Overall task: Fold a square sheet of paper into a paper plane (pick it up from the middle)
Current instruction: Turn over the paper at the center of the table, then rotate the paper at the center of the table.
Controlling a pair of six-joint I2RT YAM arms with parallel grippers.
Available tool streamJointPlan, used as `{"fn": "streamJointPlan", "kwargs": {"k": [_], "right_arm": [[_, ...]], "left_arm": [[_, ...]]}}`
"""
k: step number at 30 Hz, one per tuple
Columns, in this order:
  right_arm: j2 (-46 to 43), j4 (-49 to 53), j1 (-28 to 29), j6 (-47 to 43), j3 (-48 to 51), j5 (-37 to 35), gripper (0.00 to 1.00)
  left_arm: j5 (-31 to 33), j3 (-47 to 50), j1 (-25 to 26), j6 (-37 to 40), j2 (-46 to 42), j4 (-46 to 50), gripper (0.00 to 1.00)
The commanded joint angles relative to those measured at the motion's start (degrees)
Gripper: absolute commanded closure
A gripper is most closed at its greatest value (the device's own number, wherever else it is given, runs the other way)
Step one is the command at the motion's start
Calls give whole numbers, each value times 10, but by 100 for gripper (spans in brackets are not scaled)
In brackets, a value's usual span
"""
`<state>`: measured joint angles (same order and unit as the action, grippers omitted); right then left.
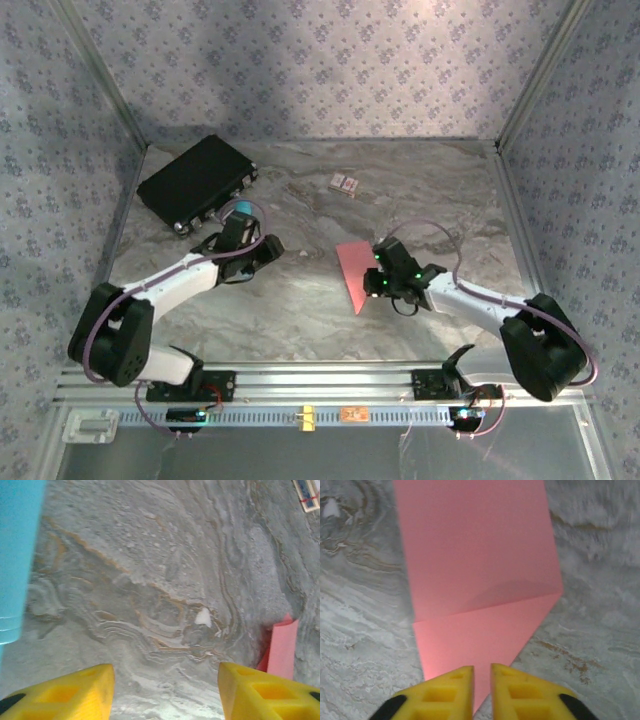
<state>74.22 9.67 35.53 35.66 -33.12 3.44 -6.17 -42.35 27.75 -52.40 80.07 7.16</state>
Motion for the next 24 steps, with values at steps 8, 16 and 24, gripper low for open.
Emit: {"fn": "streamJointPlan", "kwargs": {"k": [8, 16, 24], "right_arm": [[85, -97, -42, 47, -4, 178, 91], [146, -82, -38, 95, -10, 168, 90], [174, -174, 2, 320, 28, 129, 88]], "left_arm": [[-99, -54, 27, 16, 76, -45, 49], [-118, -63, 36, 18, 104, -53, 51], [-139, -62, 37, 5, 120, -76, 53]]}}
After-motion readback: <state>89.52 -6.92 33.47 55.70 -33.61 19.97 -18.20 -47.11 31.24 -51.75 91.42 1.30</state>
